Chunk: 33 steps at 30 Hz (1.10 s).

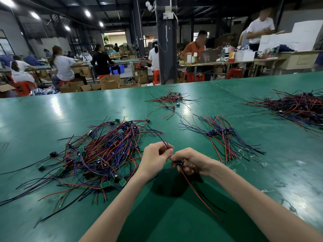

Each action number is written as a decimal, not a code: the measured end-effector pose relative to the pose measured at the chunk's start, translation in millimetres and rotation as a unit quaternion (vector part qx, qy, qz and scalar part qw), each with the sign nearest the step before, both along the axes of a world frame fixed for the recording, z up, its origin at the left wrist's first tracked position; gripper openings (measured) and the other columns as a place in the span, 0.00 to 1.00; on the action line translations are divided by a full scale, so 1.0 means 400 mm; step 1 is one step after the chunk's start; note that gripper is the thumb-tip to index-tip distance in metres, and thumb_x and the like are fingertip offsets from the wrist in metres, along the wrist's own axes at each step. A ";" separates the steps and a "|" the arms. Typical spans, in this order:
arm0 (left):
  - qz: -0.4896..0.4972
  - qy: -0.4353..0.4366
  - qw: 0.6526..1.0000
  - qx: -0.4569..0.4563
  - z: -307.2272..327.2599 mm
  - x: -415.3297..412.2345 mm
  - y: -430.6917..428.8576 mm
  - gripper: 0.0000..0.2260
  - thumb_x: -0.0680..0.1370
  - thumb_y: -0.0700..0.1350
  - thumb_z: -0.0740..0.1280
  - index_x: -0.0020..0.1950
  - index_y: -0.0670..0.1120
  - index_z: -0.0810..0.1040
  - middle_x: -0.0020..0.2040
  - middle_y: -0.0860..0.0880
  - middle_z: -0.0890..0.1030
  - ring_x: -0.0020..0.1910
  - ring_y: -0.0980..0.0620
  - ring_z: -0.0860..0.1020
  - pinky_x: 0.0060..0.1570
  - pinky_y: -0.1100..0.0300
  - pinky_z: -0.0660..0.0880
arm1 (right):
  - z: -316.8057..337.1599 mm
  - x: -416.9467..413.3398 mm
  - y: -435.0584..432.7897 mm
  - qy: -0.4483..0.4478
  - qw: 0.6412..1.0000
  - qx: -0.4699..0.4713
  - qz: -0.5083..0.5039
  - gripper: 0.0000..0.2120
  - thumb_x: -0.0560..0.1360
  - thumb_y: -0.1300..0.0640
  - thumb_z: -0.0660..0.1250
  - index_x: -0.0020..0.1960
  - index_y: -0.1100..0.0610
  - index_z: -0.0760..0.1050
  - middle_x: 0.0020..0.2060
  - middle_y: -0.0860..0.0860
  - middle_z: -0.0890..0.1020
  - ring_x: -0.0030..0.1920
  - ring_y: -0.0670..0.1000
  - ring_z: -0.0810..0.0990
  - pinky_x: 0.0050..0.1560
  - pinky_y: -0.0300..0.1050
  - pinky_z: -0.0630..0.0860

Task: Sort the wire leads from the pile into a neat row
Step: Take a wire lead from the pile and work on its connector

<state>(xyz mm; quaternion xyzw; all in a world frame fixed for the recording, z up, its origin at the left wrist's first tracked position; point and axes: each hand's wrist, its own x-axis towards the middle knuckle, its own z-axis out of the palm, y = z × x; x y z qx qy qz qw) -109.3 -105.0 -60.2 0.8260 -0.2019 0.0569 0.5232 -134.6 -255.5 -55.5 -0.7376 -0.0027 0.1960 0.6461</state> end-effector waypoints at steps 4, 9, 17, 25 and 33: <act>-0.001 -0.033 0.999 0.020 0.005 -0.001 0.001 0.04 0.75 0.37 0.69 0.48 0.42 0.82 0.34 0.53 0.79 0.30 0.63 0.74 0.39 0.67 0.73 | 0.000 -0.001 0.002 0.004 1.000 0.007 0.000 0.11 0.77 0.58 0.59 0.37 0.59 0.74 0.22 0.47 0.77 0.17 0.42 0.65 0.19 0.32 0.56; -0.017 0.094 0.989 -0.109 0.014 0.006 0.001 0.05 0.77 0.33 0.65 0.49 0.37 0.80 0.33 0.49 0.78 0.26 0.63 0.74 0.33 0.70 0.73 | 0.002 0.009 -0.003 0.030 0.999 0.014 0.008 0.16 0.77 0.49 0.59 0.37 0.57 0.75 0.24 0.48 0.75 0.19 0.44 0.66 0.20 0.34 0.59; -0.047 0.203 0.953 -0.219 0.014 -0.004 -0.003 0.05 0.78 0.34 0.64 0.50 0.37 0.80 0.31 0.49 0.77 0.28 0.59 0.72 0.36 0.67 0.75 | -0.007 0.015 -0.015 0.036 0.999 0.038 0.000 0.15 0.73 0.48 0.63 0.34 0.55 0.79 0.30 0.50 0.77 0.28 0.47 0.68 0.25 0.38 0.60; -0.074 0.303 0.897 -0.314 0.011 -0.005 -0.008 0.06 0.78 0.34 0.63 0.49 0.36 0.79 0.33 0.48 0.80 0.29 0.56 0.75 0.32 0.66 0.75 | 0.000 0.009 -0.014 0.031 0.999 0.026 0.002 0.13 0.76 0.54 0.60 0.37 0.57 0.76 0.25 0.49 0.77 0.19 0.44 0.67 0.19 0.34 0.60; -0.044 0.251 0.930 -0.265 -0.003 -0.005 -0.012 0.03 0.76 0.36 0.68 0.44 0.40 0.81 0.34 0.46 0.75 0.30 0.56 0.71 0.34 0.67 0.72 | -0.007 0.008 0.000 -0.055 0.996 0.005 -0.068 0.13 0.74 0.60 0.62 0.32 0.60 0.77 0.22 0.54 0.76 0.17 0.47 0.65 0.19 0.32 0.58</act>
